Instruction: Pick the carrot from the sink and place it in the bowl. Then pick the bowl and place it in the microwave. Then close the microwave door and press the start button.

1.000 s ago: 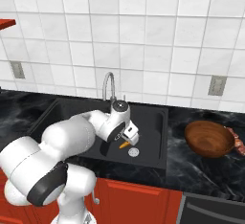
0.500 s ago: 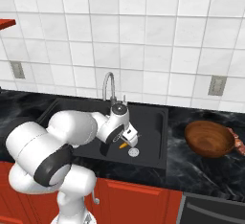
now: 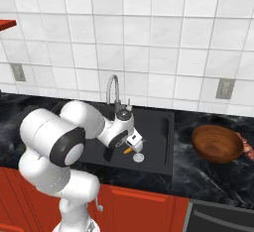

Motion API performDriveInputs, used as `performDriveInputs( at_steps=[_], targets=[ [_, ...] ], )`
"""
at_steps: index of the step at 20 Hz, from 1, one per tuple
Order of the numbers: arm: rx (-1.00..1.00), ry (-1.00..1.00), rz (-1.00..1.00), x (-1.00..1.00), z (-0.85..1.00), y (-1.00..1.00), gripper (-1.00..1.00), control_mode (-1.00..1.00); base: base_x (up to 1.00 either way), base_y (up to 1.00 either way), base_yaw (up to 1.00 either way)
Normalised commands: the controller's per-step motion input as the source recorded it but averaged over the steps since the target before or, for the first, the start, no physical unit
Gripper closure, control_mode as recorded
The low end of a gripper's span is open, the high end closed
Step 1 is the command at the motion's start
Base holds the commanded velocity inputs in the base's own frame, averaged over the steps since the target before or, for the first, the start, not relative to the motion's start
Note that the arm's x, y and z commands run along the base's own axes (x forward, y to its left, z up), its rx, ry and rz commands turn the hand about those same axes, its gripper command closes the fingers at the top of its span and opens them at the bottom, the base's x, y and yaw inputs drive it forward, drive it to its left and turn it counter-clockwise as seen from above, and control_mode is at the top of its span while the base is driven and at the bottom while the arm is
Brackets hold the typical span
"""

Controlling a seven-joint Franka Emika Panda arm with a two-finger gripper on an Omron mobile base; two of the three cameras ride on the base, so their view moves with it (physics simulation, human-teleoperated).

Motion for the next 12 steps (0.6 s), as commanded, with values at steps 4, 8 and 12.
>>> performDriveInputs(
  at_steps=[4,8,12],
  targets=[
    [0.00,0.01,0.00,0.44,-0.27,0.00,-1.00,-1.00,0.00,0.00,0.00],
    [0.00,0.03,0.00,0.51,-0.21,0.00,-1.00,-1.00,0.00,0.00,0.00],
    [0.00,0.05,0.00,0.36,-0.23,0.00,-1.00,-1.00,0.00,0.00,0.00]
  ],
)
